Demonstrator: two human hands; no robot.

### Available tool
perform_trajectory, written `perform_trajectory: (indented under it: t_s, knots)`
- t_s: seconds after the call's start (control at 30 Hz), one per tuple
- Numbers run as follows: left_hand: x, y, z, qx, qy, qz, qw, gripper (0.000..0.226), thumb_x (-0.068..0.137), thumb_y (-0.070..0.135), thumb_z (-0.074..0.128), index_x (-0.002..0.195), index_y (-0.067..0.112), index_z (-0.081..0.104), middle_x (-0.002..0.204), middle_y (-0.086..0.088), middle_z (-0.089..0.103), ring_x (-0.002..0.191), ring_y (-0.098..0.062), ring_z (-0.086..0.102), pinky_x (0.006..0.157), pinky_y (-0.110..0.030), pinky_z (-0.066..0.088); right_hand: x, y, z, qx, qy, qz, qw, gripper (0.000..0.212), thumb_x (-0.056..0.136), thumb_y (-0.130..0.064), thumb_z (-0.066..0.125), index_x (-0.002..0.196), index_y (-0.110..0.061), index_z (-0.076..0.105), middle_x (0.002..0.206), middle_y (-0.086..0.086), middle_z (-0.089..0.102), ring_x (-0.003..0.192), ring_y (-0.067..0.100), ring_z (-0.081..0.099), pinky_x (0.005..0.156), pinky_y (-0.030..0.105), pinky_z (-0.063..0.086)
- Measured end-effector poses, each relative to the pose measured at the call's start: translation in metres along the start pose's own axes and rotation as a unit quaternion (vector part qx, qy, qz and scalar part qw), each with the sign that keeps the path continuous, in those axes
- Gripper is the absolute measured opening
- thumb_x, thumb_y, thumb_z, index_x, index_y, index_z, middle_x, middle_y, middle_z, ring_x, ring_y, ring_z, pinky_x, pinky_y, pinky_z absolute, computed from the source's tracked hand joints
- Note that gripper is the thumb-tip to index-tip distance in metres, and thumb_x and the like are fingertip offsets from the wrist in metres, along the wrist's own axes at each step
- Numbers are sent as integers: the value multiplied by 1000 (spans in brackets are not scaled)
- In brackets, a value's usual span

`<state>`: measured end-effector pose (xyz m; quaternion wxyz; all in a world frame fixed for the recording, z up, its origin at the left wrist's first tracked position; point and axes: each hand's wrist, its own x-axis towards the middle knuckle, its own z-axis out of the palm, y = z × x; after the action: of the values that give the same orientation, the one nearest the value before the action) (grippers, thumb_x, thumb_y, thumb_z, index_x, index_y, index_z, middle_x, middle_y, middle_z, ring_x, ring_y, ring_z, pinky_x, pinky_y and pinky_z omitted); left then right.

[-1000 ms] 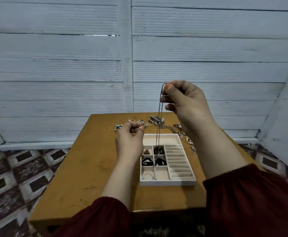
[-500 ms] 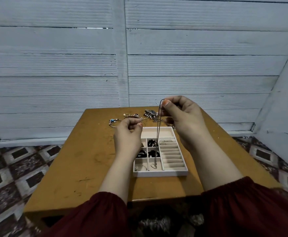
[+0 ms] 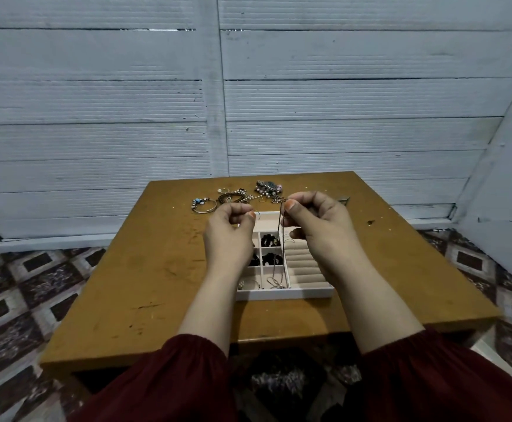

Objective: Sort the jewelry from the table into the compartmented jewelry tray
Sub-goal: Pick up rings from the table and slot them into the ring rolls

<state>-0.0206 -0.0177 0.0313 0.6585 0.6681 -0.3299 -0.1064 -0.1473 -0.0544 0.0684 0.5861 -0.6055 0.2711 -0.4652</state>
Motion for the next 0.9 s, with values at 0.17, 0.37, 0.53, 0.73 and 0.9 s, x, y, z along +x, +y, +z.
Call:
perform_trajectory:
  t_s: [0.17,0.37,0.53,0.73,0.9]
  knots:
    - [2,-6,0,3,-4,-6,1000,12,85,11,65,84,24,65,77,9,63,72,-8,58,79,-35,53,-4,17,-2,-9,-1,20,1000,16,90,-2,59,82,-15,59,73,2,62,57,3,58,50,14,46]
    - [1,-15,1,-7,-1,-13,1000,15,85,11,65,80,25,64,77,8,63,74,-10,58,80,-32,51,-6,34,-8,-46,-9,35,998,14,89,-2,60,82,-13,58,73,5,61,55,-1,57,51,11,45]
    - [1,-18,-1,-5,1,-23,1000,11,85,11,65,85,22,66,77,7,64,73,-8,58,78,-31,52,-7,50,-12,-128,-9,32,991,11,87,-4,64,81,-13,62,77,9,60,61,3,53,55,10,44]
    - [3,-22,-2,-6,2,-22,1000,8,86,11,64,88,18,67,77,5,65,72,-9,59,76,-31,52,-10,65,-14,-240,-39,37,969,14,86,-12,66,77,-21,63,68,-1,64,60,5,61,61,24,52]
    - [0,-31,2,-7,3,-28,1000,15,85,10,65,80,25,65,70,8,61,64,-8,56,70,-28,50,-12,70,-11,-411,-38,21,911,6,76,-40,65,74,-34,64,72,-14,67,85,15,64,88,44,48]
